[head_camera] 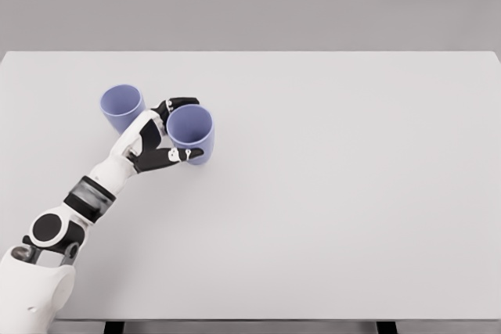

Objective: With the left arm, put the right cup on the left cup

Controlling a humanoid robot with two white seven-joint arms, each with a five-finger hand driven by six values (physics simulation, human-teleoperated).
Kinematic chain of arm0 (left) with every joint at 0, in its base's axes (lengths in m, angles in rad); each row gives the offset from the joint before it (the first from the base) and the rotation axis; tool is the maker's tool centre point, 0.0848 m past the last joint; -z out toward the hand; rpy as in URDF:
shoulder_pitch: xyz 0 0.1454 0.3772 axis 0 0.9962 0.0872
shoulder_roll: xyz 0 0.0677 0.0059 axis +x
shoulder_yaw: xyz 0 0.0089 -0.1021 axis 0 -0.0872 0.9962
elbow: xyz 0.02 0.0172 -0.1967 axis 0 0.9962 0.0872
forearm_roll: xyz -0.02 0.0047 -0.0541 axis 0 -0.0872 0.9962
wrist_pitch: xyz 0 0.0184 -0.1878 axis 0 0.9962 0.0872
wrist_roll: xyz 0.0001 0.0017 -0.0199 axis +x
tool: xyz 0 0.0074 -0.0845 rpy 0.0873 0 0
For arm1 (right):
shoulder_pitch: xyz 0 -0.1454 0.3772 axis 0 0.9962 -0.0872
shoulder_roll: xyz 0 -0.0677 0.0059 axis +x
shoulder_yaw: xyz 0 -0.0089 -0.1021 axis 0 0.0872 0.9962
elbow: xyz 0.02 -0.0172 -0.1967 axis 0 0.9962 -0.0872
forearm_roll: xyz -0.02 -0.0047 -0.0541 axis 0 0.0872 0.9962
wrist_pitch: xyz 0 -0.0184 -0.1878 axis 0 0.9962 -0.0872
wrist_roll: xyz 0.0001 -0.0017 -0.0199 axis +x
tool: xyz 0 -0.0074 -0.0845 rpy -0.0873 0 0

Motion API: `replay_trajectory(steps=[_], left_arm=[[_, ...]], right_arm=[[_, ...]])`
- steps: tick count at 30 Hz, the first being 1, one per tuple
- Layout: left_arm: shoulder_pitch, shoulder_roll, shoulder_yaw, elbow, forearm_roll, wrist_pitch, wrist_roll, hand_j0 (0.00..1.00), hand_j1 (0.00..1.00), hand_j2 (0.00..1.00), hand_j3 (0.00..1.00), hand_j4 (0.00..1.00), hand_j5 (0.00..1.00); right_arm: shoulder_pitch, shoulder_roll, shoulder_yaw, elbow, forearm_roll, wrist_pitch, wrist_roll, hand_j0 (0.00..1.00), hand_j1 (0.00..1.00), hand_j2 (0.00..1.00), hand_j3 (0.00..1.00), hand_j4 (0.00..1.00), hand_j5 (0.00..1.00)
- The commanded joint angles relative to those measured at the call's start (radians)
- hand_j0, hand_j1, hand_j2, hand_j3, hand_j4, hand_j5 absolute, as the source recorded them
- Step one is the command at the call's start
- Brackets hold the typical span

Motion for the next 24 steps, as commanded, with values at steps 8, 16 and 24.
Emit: replay_trajectory(steps=[8, 16, 24], left_arm=[[-0.005, 0.043, 0.003, -0.062, 0.014, 0.028, 0.000, 0.74, 0.74, 0.74, 0.74, 0.74, 0.74], [-0.029, 0.063, 0.010, -0.068, 0.029, 0.084, 0.000, 0.75, 0.75, 0.75, 0.75, 0.75, 0.75], [-0.052, 0.065, 0.026, -0.083, 0.030, 0.130, 0.000, 0.75, 0.75, 0.75, 0.75, 0.75, 0.75]], right_arm=[[0.000, 0.000, 0.000, 0.000, 0.000, 0.000, 0.000, 1.00, 1.00, 1.00, 1.00, 1.00, 1.00], [0.000, 0.000, 0.000, 0.000, 0.000, 0.000, 0.000, 1.00, 1.00, 1.00, 1.00, 1.00, 1.00], [0.000, 0.000, 0.000, 0.000, 0.000, 0.000, 0.000, 1.00, 1.00, 1.00, 1.00, 1.00, 1.00]])
